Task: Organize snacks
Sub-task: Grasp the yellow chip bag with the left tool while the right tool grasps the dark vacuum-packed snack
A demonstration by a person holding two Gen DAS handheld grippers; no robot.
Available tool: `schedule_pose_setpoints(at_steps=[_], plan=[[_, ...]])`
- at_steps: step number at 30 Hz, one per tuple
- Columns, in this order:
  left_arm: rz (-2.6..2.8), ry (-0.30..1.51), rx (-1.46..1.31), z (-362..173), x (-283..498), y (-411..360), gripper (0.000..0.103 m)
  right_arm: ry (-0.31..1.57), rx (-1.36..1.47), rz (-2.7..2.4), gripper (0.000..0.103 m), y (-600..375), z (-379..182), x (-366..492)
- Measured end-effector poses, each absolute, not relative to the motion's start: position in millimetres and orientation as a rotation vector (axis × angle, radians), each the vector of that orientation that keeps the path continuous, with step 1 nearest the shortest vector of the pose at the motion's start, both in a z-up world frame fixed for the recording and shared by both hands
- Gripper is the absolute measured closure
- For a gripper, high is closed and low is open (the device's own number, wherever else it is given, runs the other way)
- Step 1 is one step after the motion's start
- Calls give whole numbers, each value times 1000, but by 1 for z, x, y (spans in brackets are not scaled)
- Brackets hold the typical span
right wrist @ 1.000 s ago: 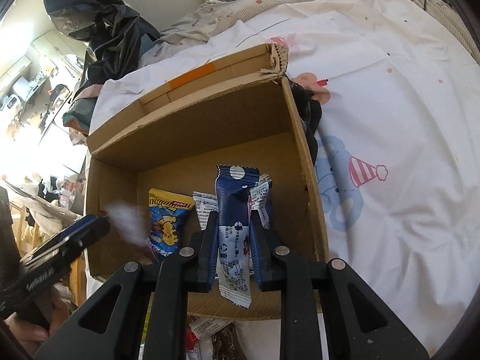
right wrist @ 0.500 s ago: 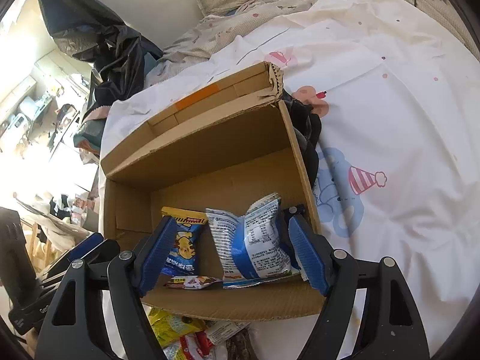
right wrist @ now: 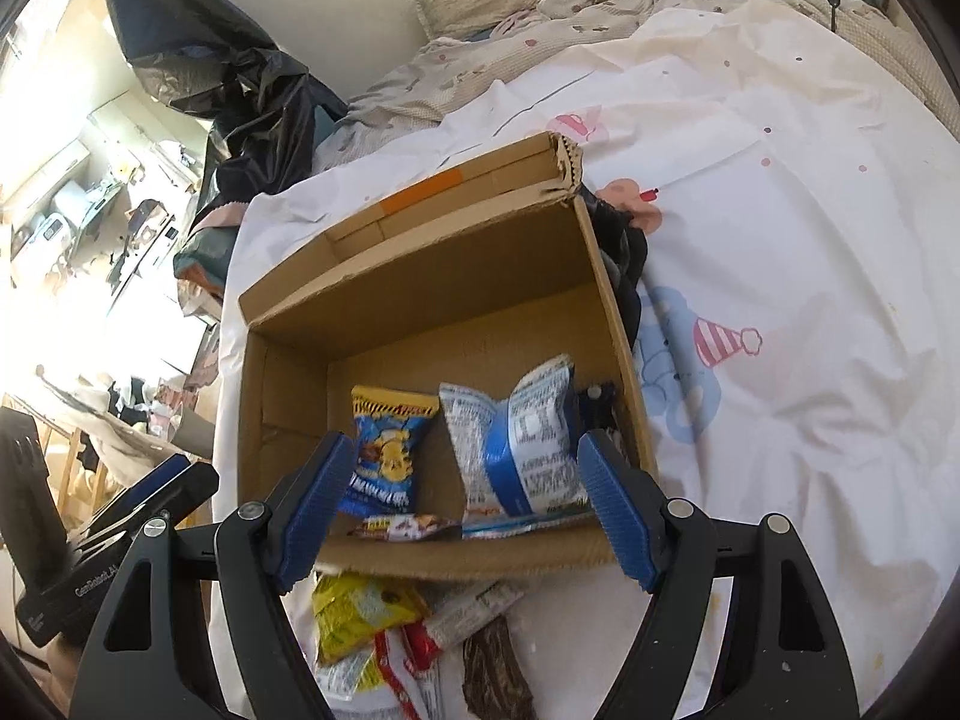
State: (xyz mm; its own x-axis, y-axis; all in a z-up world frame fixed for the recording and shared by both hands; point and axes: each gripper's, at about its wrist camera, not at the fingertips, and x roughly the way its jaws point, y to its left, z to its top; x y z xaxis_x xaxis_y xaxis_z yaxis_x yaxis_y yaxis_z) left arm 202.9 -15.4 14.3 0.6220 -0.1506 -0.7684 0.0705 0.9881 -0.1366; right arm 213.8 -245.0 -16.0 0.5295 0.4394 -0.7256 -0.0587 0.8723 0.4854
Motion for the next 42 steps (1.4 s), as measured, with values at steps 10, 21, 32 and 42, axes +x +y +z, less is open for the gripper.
schedule_pose_setpoints(at_steps=[10,21,32,42], plan=[[-108,990,-168,-6,169,4,8,1027,470,298,23,-250,-24,175],[-101,1276,-251,-93,178,-22,8,1086,519,243,23,-275,-46,142],[-66,1367,-447,-138,190,-32,9,1112,548,196,23,-290,-58,143],[-82,1338,-425,-123,176,-31,57,1128,531,206,23,-280,-61,147]])
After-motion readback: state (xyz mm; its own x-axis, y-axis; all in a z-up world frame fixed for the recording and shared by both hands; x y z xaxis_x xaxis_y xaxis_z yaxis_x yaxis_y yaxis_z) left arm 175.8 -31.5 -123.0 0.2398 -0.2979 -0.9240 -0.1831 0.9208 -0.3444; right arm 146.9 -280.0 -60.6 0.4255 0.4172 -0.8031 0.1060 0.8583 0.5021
